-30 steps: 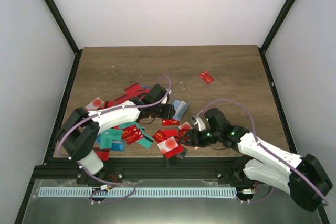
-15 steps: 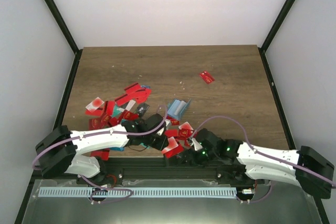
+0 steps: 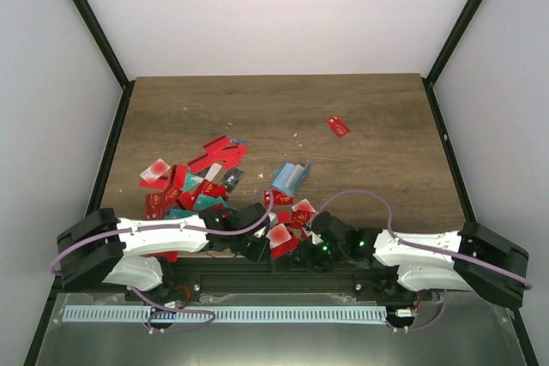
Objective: Put the credit cards into the card holder
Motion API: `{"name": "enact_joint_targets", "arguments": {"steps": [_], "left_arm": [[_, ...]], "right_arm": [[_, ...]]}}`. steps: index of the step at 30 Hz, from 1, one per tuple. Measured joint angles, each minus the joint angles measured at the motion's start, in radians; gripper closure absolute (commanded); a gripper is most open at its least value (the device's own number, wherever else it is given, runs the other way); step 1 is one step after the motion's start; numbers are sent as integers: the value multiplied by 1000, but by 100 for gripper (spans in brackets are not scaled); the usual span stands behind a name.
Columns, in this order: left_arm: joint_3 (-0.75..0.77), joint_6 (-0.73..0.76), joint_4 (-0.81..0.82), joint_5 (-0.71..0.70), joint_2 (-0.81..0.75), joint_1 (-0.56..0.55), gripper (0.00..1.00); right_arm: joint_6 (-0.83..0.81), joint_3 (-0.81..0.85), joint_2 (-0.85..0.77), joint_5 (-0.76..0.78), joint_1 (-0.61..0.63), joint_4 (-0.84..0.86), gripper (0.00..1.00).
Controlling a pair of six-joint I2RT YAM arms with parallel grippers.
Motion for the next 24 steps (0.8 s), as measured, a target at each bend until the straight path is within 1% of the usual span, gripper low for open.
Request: {"name": "enact_joint_targets", "arguments": {"steps": [11,18,24], "left_arm": [[-58,-21,33,13,0,-4,82],[-88,-25,77,32,13,-6,82],[-101,-26,102,48,33,-9,82]], "right_arm": [[10,0,111,8,2,103,63],[11,0,159,8,3,161,68],[14,-4,185,4,5,222,74]]}}
